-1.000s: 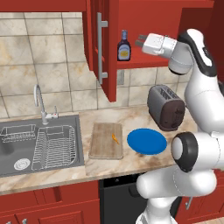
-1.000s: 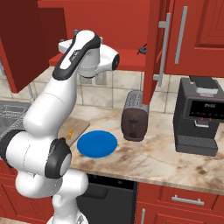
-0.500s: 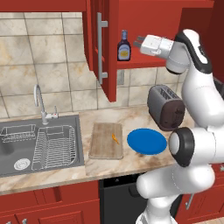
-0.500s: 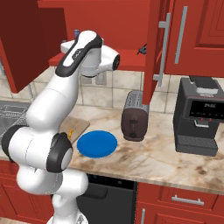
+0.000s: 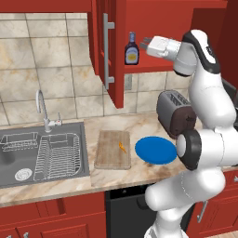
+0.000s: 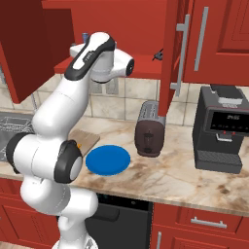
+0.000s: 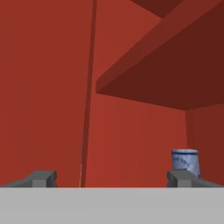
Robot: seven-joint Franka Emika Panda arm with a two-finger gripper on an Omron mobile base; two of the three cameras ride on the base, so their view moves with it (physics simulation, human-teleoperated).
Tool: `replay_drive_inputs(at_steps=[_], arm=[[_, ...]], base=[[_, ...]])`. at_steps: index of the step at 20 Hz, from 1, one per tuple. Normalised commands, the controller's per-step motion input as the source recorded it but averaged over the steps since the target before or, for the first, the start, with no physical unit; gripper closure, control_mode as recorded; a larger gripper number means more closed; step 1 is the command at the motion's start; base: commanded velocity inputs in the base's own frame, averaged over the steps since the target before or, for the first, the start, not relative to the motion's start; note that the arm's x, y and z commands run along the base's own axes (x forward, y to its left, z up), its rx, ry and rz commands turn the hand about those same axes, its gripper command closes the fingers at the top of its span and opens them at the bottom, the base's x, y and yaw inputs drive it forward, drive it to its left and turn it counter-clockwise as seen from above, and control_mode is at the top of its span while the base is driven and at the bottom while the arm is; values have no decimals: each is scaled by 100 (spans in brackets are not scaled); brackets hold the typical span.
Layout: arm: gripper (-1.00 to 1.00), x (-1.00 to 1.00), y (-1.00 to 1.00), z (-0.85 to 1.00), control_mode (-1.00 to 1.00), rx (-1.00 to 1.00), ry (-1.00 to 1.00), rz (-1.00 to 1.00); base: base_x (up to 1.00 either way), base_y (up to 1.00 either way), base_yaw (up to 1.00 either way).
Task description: Pick the shrimp from the plate and place it on the cutting board. Then pick the condiment bottle from the cabinet and place it next to the cutting board.
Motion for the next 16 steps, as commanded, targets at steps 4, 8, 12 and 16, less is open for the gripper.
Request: replay_drive_inputs(at_steps=[4, 8, 12, 16], arm=[[-100, 20, 0, 0, -100, 0, 0, 0], [-100, 22, 0, 0, -100, 0, 0, 0], [-100, 24, 0, 0, -100, 0, 0, 0], [-100, 25, 0, 0, -100, 0, 0, 0]], base=[[0, 0, 0], [0, 0, 0], [0, 0, 0], [0, 0, 0]])
